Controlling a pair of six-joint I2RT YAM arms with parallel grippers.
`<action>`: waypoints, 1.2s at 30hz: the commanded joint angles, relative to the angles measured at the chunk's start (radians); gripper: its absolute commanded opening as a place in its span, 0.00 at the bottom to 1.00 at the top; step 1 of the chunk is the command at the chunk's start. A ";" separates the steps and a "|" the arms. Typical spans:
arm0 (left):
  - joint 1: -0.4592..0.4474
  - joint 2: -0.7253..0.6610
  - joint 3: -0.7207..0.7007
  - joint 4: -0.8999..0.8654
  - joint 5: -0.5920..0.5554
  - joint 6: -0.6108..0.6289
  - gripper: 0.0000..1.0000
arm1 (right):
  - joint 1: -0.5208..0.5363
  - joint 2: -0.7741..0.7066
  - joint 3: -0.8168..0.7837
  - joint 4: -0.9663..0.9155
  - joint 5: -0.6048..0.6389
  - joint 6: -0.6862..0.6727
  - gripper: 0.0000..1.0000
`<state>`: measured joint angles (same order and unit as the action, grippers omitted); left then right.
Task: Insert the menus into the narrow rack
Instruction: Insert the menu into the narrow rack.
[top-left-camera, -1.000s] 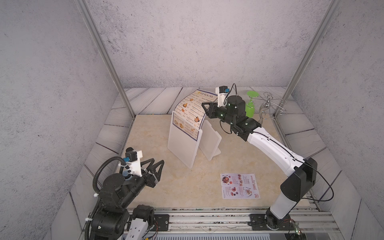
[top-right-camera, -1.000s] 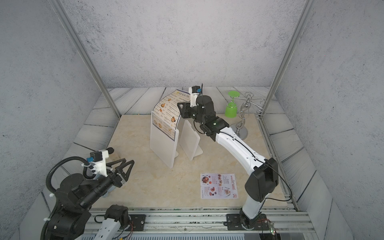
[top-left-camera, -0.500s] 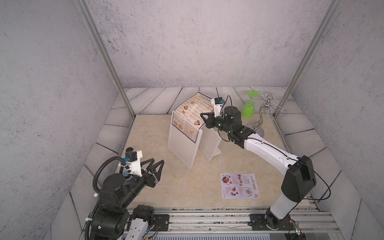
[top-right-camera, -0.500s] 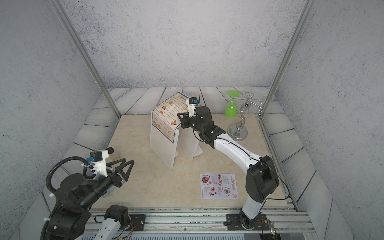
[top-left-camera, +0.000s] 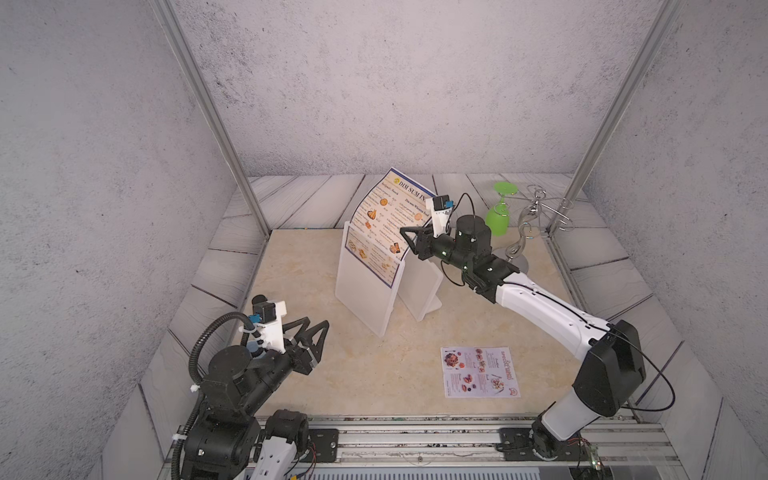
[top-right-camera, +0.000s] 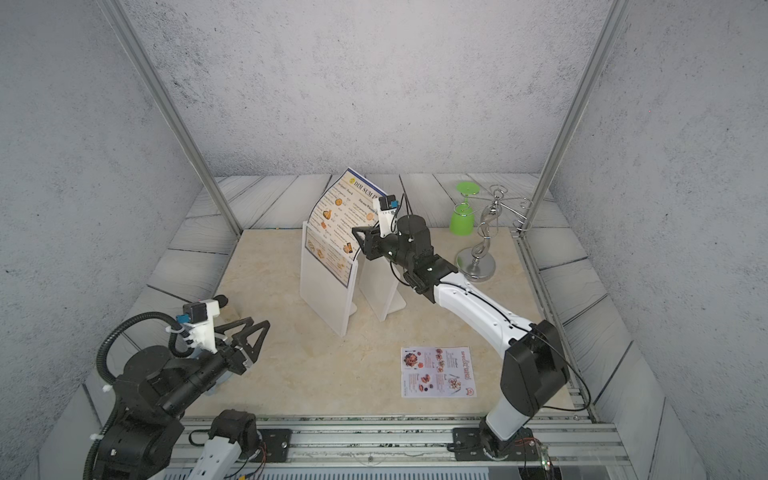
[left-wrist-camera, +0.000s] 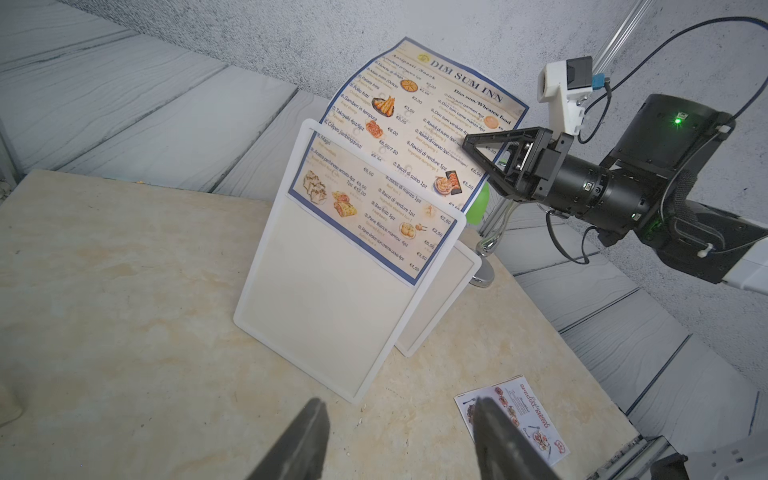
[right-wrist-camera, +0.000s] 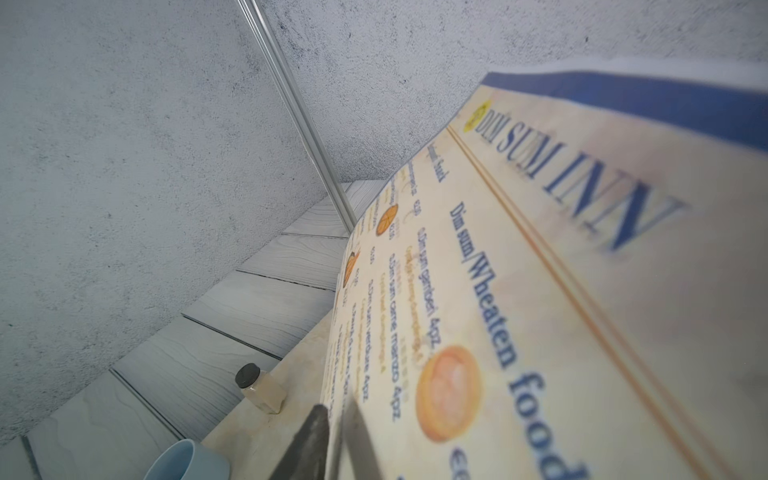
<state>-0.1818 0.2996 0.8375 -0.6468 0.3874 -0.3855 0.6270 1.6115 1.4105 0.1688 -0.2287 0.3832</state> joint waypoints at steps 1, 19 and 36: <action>-0.004 -0.001 -0.006 0.025 0.001 0.000 0.59 | -0.001 -0.041 0.054 -0.026 0.037 -0.021 0.46; -0.005 0.000 0.007 0.024 0.005 0.005 0.59 | -0.013 -0.023 0.188 -0.118 0.076 -0.039 0.43; -0.004 0.006 0.004 0.028 0.003 0.009 0.59 | -0.013 -0.018 0.153 -0.080 -0.040 -0.040 0.12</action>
<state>-0.1818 0.3016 0.8368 -0.6468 0.3882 -0.3851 0.6174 1.6115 1.5764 0.0643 -0.2199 0.3470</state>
